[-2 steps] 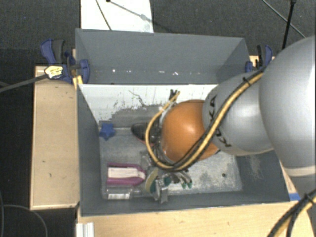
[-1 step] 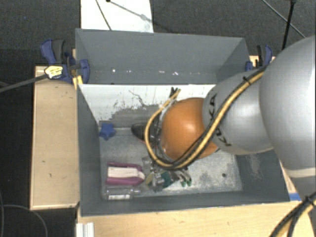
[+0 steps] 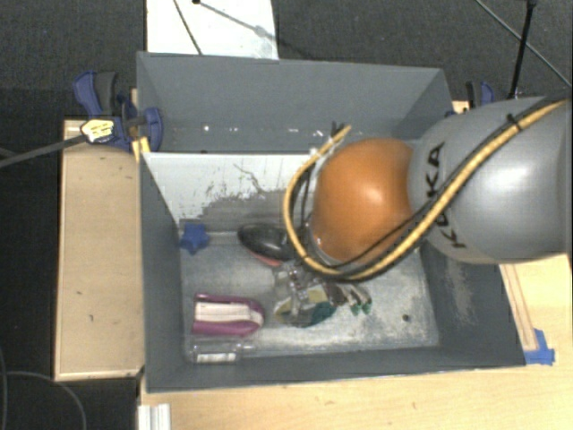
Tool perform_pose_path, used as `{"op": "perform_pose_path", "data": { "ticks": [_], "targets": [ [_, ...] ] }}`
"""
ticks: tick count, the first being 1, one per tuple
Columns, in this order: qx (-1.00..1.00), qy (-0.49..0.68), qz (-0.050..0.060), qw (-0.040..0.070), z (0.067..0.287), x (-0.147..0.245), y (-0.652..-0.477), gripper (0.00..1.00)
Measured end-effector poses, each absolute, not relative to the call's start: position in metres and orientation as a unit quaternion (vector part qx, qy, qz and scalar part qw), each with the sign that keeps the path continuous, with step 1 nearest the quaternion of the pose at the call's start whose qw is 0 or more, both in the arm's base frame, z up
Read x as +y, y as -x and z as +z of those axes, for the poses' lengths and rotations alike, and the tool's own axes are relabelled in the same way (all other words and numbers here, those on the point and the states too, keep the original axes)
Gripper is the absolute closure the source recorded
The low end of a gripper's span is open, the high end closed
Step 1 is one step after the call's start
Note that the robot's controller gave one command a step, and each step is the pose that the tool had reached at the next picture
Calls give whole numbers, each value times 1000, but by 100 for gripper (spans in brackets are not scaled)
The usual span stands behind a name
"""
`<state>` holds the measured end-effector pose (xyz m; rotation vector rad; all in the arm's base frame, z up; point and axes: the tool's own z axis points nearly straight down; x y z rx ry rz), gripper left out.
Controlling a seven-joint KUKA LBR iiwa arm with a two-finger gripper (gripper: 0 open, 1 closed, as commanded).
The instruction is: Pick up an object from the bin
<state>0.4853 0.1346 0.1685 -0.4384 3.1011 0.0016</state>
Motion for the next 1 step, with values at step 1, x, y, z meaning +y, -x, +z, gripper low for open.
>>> {"op": "perform_pose_path", "data": {
  "ticks": [1],
  "targets": [
    [991,134,0,6,256,125,-519,100]
  ]
}}
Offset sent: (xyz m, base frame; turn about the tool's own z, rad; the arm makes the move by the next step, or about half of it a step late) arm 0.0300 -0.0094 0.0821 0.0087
